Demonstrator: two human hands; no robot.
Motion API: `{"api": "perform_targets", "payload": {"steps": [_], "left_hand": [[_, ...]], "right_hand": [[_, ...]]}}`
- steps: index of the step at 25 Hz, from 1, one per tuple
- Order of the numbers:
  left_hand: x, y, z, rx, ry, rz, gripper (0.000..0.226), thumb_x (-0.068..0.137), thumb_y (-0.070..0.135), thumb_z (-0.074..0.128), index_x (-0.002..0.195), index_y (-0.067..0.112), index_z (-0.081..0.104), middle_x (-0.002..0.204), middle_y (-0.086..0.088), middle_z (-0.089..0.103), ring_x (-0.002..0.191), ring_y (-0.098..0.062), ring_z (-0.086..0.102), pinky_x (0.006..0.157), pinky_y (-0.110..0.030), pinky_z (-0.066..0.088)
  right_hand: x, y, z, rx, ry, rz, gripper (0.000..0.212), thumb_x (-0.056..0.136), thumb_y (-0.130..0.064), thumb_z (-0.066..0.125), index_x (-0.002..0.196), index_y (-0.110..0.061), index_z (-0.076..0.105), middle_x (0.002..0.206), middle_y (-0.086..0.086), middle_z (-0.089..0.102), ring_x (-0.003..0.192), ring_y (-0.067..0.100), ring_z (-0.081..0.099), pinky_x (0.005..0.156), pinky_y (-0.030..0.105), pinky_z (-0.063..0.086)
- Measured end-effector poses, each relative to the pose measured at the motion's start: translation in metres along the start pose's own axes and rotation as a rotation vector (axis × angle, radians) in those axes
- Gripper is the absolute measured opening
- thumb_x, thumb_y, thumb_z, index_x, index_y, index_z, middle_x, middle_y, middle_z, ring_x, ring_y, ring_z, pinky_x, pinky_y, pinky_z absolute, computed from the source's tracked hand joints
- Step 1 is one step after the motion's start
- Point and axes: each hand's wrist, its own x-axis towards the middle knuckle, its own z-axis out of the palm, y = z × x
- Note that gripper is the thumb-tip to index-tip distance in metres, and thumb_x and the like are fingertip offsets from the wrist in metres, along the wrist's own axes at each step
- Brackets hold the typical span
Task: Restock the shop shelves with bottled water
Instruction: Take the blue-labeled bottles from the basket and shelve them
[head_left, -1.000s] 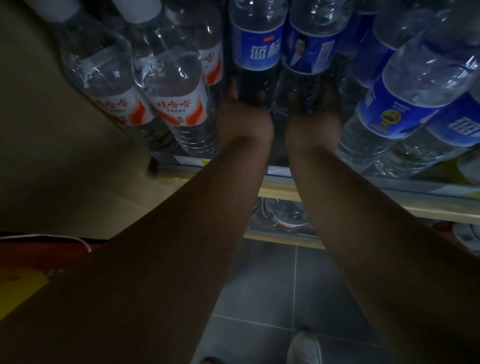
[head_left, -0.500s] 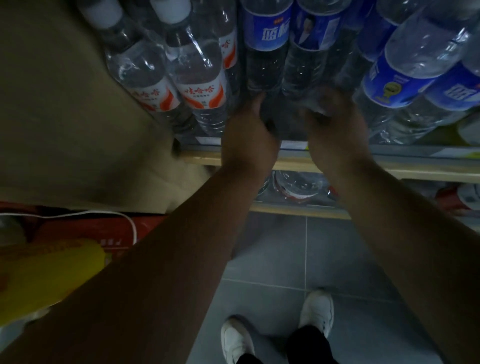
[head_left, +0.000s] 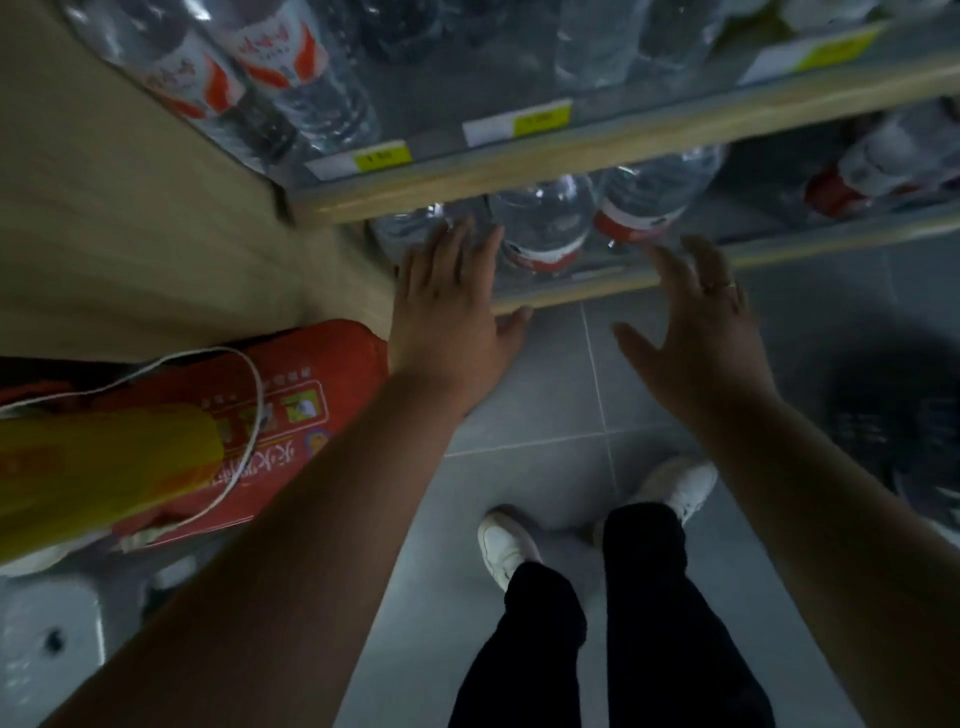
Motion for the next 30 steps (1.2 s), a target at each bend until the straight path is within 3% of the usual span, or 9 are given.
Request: {"api": "perform_targets", "payload": {"steps": [5, 9, 14, 21, 26, 30], "left_hand": [[-0.017, 0.074, 0.022, -0.025, -0.165, 0.108, 0.073, 0.082, 0.05, 0.047, 0.141, 0.006, 0.046, 0.143, -0.021, 0.048, 0.134, -0.04, 0.043, 0.11, -0.055, 0.035], [-0.006, 0.151, 0.046, -0.011, -0.25, 0.264, 0.071, 0.081, 0.049, 0.048, 0.136, 0.004, 0.051, 0.138, -0.025, 0.052, 0.127, -0.043, 0.049, 0.106, -0.057, 0.039], [0.017, 0.269, 0.07, -0.001, -0.333, 0.415, 0.069, 0.083, 0.048, 0.048, 0.137, 0.004, 0.05, 0.138, -0.025, 0.051, 0.129, -0.044, 0.047, 0.106, -0.057, 0.038], [0.044, 0.447, 0.105, 0.02, -0.383, 0.611, 0.067, 0.085, 0.048, 0.046, 0.135, 0.004, 0.051, 0.137, -0.025, 0.053, 0.128, -0.043, 0.049, 0.106, -0.055, 0.039], [0.053, 0.542, 0.139, 0.041, -0.523, 0.687, 0.069, 0.094, 0.045, 0.052, 0.151, 0.012, 0.03, 0.157, -0.016, 0.028, 0.146, -0.033, 0.022, 0.12, -0.046, 0.018], [0.06, 0.582, 0.175, 0.095, -0.64, 0.729, 0.071, 0.096, 0.047, 0.048, 0.154, 0.017, 0.019, 0.162, -0.01, 0.016, 0.149, -0.027, 0.011, 0.122, -0.04, 0.011]], "right_hand": [[-0.054, 0.081, -0.015, -0.022, 0.007, 0.224, 0.073, 0.087, -0.043, 0.062, 0.15, -0.025, 0.029, 0.159, 0.012, 0.02, 0.142, 0.036, 0.025, 0.113, 0.049, 0.027], [-0.085, 0.15, -0.037, -0.018, 0.078, 0.357, 0.07, 0.085, -0.046, 0.059, 0.147, -0.024, 0.035, 0.157, 0.013, 0.025, 0.138, 0.038, 0.031, 0.11, 0.048, 0.029], [-0.113, 0.243, -0.081, 0.037, 0.071, 0.514, 0.073, 0.088, -0.043, 0.061, 0.151, -0.028, 0.026, 0.16, 0.008, 0.017, 0.144, 0.032, 0.021, 0.116, 0.045, 0.019], [-0.163, 0.375, -0.144, 0.126, 0.041, 0.733, 0.075, 0.088, -0.045, 0.06, 0.152, -0.03, 0.023, 0.16, 0.007, 0.015, 0.145, 0.031, 0.018, 0.117, 0.046, 0.018], [-0.181, 0.44, -0.156, 0.175, 0.016, 0.842, 0.076, 0.087, -0.047, 0.062, 0.151, -0.031, 0.022, 0.159, 0.008, 0.017, 0.144, 0.033, 0.022, 0.116, 0.046, 0.021], [-0.174, 0.477, -0.146, 0.264, 0.029, 0.931, 0.076, 0.087, -0.045, 0.062, 0.151, -0.03, 0.023, 0.158, 0.009, 0.02, 0.143, 0.033, 0.024, 0.116, 0.047, 0.026]]}}
